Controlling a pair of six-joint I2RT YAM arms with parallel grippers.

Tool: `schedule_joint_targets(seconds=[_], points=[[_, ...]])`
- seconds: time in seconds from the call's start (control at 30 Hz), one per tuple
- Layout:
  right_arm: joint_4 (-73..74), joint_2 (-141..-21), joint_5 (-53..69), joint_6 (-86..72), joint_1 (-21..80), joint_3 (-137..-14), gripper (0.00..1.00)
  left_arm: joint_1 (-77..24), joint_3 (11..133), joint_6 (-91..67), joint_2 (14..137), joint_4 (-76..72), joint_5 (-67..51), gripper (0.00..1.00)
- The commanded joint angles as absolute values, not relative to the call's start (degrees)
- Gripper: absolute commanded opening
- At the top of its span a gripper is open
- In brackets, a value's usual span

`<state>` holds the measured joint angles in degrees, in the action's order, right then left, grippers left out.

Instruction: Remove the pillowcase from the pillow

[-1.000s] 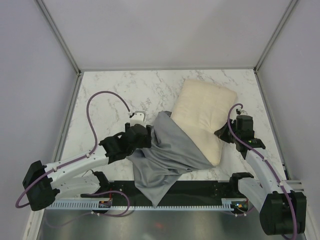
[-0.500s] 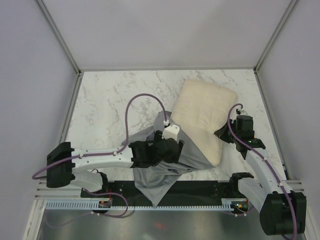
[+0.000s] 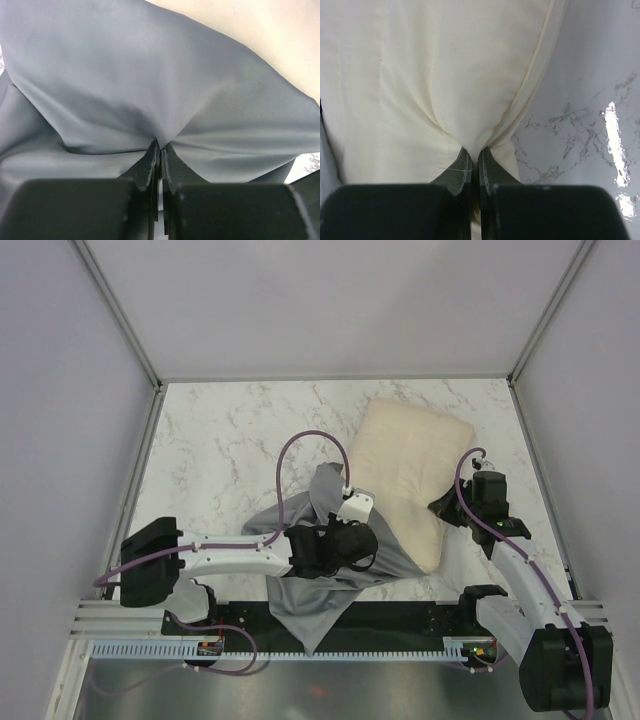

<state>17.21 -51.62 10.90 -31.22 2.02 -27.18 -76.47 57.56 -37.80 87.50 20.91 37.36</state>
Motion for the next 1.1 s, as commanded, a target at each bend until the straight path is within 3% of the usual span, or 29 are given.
schedule_joint_targets(seconds=[0.0, 0.63, 1.07], points=[[15.6, -50.9, 11.1, -30.4, 1.8, -27.2, 0.00, -75.9, 56.6, -39.5, 84.9, 19.8, 42.5, 0.02], [15.7, -52.7, 9.5, -29.3, 1.8, -29.5, 0.00, -68.3, 38.9, -46.1, 64.8, 27.2, 44.1, 0.02], [19.0, -52.4, 6.5, -27.2, 1.8, -33.4, 0.00, -51.0, 35.1, -38.9, 57.1, 25.4, 38.6, 0.02]])
